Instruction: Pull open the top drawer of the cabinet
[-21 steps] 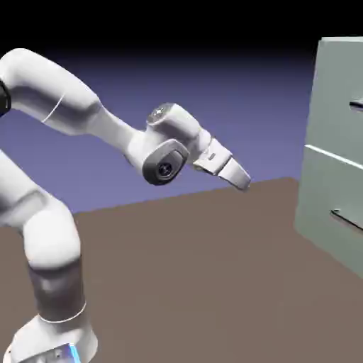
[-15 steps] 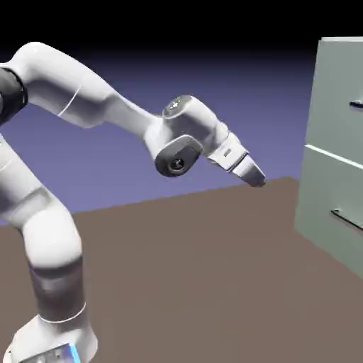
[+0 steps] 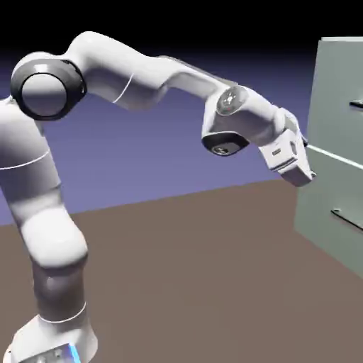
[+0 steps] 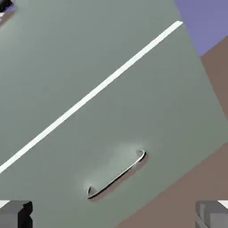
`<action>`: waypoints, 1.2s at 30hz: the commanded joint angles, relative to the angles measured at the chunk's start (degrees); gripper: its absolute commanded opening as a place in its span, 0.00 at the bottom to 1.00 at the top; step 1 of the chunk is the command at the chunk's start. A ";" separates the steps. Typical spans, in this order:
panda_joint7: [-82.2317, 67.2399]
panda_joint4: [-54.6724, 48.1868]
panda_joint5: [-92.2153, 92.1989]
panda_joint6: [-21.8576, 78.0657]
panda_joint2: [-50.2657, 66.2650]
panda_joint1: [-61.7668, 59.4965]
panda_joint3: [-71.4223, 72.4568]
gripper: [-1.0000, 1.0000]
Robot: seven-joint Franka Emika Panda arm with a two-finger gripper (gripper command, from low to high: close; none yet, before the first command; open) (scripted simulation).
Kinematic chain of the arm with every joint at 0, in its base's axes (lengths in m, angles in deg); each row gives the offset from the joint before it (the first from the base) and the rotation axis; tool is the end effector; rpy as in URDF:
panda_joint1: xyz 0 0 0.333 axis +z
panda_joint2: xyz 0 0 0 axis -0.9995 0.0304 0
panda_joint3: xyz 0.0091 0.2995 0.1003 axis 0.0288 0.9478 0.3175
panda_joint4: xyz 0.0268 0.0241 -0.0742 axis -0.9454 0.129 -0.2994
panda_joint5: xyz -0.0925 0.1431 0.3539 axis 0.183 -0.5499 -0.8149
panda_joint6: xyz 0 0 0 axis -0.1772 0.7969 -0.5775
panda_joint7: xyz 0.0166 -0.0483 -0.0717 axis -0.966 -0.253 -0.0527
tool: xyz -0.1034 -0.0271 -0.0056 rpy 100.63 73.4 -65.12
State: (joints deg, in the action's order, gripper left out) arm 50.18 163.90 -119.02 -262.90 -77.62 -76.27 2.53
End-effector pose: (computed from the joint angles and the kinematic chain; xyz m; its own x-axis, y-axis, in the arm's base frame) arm 0.5429 -0.1033 0.5225 0.0503 -0.9984 -0.0273 -0.5348 -0.0039 -0.8450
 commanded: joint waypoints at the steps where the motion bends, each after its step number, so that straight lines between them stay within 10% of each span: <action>1: -0.51 -1.64 -2.49 0.04 1.20 0.54 -0.72 0.50; 36: -18.29 -58.90 -89.71 1.31 43.00 18.40 -25.73 0.50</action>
State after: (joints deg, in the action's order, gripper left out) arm 31.90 105.00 -208.72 -261.59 -34.63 -57.87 -23.20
